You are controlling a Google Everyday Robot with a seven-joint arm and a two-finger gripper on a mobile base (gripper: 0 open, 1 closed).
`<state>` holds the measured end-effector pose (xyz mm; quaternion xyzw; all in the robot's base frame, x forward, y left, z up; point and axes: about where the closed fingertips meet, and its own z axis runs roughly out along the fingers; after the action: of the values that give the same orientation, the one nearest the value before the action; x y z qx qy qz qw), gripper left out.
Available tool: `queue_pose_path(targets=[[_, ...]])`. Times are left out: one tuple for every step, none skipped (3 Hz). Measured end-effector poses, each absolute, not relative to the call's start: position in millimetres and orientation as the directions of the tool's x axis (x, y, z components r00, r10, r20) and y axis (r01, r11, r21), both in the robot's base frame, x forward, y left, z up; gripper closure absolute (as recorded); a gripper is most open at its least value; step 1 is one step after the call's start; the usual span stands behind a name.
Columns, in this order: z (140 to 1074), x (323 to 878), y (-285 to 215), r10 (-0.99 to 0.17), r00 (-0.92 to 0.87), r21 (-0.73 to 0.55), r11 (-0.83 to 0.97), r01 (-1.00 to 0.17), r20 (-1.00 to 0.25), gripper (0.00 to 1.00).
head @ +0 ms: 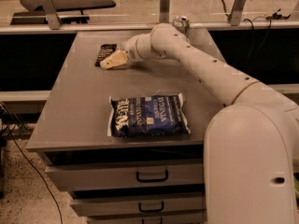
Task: Pick rxbar chocolate
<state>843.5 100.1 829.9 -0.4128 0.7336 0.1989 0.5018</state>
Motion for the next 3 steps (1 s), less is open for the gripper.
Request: queue_pose_path(targets=[[830.6,843.4,100.1,-0.406,-0.155,-0.123,0.580,-0.805,-0.901,0.63],[832.0,843.4,100.1,-0.406,-0.155,-0.123,0.580,-0.805,-0.901,0.87],[835.0,843.4,100.1,-0.406,-0.155,-0.123,0.580,-0.805,-0.901,1.00]])
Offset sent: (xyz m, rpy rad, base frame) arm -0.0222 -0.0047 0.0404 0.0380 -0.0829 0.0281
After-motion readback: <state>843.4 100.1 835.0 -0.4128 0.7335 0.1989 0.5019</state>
